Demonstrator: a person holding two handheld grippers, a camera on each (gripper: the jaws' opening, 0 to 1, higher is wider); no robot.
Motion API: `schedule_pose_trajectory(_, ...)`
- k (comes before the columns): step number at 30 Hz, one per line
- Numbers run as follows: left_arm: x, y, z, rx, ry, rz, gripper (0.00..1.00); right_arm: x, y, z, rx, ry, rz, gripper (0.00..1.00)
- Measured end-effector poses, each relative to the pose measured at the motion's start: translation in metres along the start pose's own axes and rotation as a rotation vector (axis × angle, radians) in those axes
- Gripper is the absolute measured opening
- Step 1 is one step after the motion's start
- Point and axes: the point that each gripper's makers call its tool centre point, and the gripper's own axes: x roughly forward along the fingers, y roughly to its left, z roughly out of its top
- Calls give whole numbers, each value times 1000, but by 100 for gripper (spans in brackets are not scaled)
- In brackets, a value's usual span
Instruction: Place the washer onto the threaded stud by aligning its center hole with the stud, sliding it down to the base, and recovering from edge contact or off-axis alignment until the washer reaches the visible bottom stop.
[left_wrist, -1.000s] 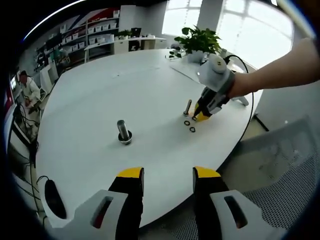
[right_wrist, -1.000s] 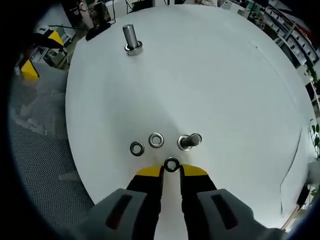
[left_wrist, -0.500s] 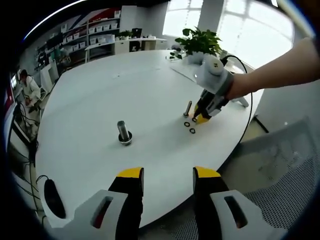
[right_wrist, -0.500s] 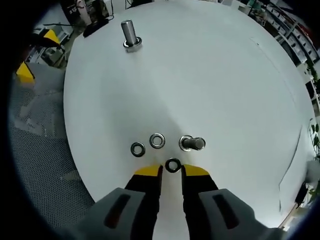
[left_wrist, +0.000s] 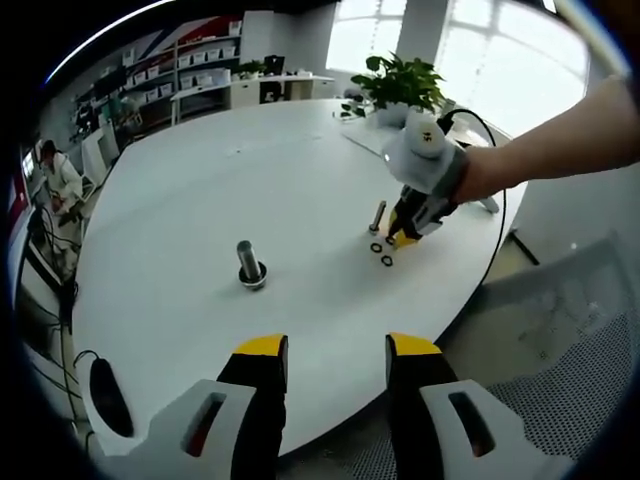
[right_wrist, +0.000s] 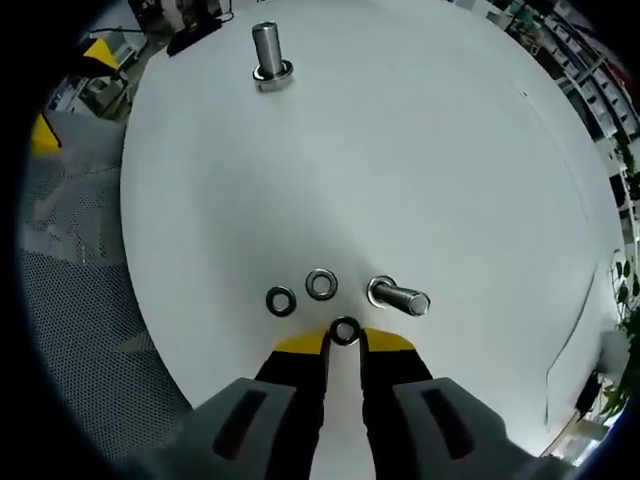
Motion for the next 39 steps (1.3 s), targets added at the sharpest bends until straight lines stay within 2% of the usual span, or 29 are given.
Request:
schedule_pose_trajectory(3, 0, 0, -1, 1, 2, 1, 37, 0, 0, 0, 10, -41, -3, 15)
schedule_pose_trajectory(6, 0, 0, -1, 2, 4, 0, 37, -1, 0, -1, 55, -95, 0, 14)
schedule_pose_trajectory(11, 0, -1, -1, 4, 5, -4, 37, -1, 0, -2, 88, -136, -4, 14)
schedule_pose_trajectory(15, 0, 0, 0, 0, 0, -2, 37, -1, 1, -1, 88, -148, 4, 14)
schedule_pose_trajectory(20, 0, -1, 0, 0, -1, -3, 37, -3, 1, -5, 76, -127, 8, 13)
schedule_pose_trajectory(26, 0, -2, 0, 1, 0, -6, 37, -17, -2, 6, 111, -171, 12, 13)
schedule_pose_trajectory(36, 0, -3, 2, 1, -6, -11, 37, -30, -3, 11, 154, -201, 13, 13)
schedule_pose_trajectory(39, 0, -3, 2, 2, -7, -12, 37, -39, -8, 18, 164, -244, -2, 13)
